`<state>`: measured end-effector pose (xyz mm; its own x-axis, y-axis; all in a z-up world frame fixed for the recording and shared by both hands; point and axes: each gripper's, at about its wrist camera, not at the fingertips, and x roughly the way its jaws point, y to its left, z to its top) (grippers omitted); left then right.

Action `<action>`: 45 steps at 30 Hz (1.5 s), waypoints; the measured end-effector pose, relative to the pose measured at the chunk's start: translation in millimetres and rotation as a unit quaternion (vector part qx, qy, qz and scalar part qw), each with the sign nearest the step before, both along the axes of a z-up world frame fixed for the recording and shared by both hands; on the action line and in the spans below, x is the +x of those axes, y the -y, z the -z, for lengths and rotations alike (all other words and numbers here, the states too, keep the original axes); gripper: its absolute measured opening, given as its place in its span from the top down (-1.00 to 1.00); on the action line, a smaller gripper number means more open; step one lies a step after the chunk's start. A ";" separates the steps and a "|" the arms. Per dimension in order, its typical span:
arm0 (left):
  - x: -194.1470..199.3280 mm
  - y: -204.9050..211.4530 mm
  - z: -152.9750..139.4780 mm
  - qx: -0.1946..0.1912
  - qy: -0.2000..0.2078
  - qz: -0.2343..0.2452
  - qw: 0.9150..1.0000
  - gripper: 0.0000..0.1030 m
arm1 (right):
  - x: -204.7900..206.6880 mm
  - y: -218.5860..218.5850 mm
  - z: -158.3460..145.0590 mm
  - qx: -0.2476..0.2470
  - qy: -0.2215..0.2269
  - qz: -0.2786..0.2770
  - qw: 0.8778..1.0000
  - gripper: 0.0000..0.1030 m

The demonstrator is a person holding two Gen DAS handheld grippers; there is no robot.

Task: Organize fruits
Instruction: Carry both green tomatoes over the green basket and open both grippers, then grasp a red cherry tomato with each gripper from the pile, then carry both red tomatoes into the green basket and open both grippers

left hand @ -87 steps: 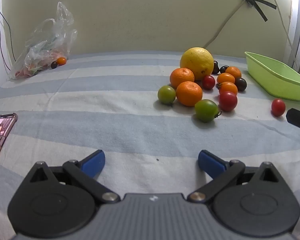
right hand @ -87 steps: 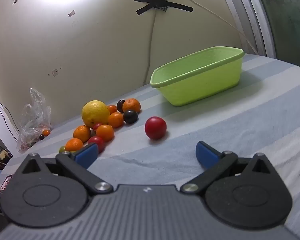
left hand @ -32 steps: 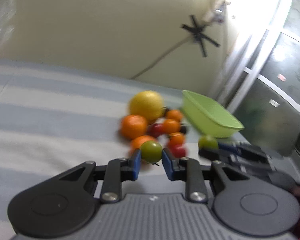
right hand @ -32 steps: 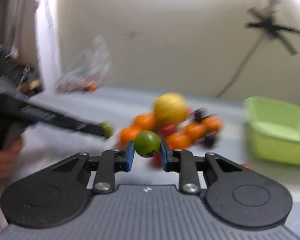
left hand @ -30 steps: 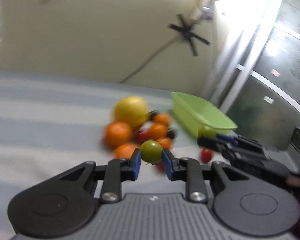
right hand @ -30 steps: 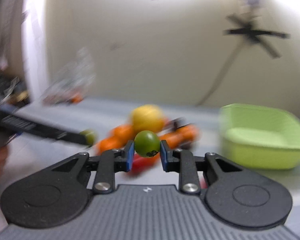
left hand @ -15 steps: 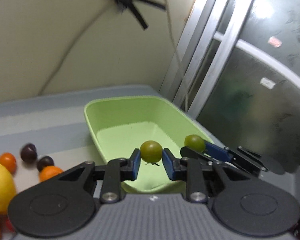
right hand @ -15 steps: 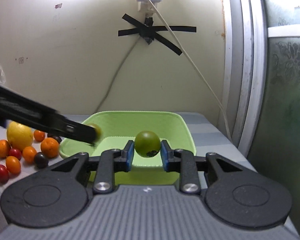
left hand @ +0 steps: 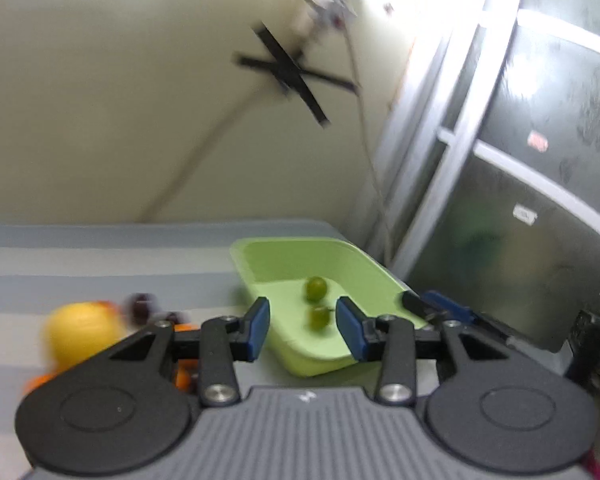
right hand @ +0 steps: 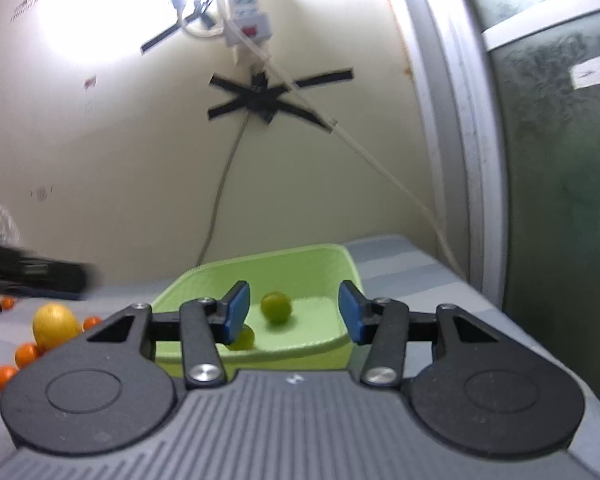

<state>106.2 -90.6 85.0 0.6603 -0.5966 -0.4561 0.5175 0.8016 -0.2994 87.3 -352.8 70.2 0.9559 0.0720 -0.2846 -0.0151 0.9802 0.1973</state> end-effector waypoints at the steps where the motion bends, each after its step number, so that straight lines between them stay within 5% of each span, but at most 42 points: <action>1: -8.5 -16.9 -1.9 0.003 0.005 -0.016 1.000 0.27 | -2.3 0.4 -1.3 0.000 0.009 0.005 1.000 0.00; 7: -49.6 -113.2 9.6 0.030 -0.002 -0.123 0.992 0.27 | -11.7 -2.0 -6.8 0.015 0.025 0.010 1.000 0.01; 11: -68.7 -147.0 28.5 0.036 -0.018 -0.142 0.989 0.27 | -31.6 -16.7 -9.2 0.053 0.012 -0.026 0.998 0.01; 17: -71.2 -129.3 45.0 0.019 -0.032 -0.090 0.995 0.27 | -47.4 -81.5 -3.3 0.003 -0.037 -0.106 0.994 0.01; 21: -71.1 -77.2 48.8 0.072 0.004 -0.019 0.997 0.27 | -36.7 -102.8 5.1 -0.042 -0.085 -0.111 0.989 0.01; 27: -57.7 -43.0 65.8 0.147 0.001 -0.036 0.988 0.27 | -26.3 -115.2 11.9 -0.079 -0.114 -0.118 0.983 0.01; 32: -50.2 -38.5 81.1 0.166 -0.014 -0.046 0.985 0.31 | -21.7 -114.9 19.8 -0.079 -0.143 -0.125 0.979 0.01; 34: -52.6 -37.8 82.5 0.172 -0.008 -0.052 0.984 0.43 | -17.5 -113.8 22.3 -0.071 -0.156 -0.128 0.977 0.19; 35: -54.9 -39.0 82.3 0.168 -0.010 -0.052 0.984 0.44 | -17.4 -112.7 22.6 -0.069 -0.155 -0.129 0.977 0.37; 39: -65.0 -45.1 74.4 0.125 -0.035 -0.029 0.991 0.44 | -22.3 -108.9 20.8 -0.055 -0.142 -0.143 0.978 0.39; 45: -54.2 -28.7 40.7 0.037 -0.040 0.029 0.998 0.43 | -34.0 -88.7 -2.1 -0.022 -0.058 -0.144 0.988 0.39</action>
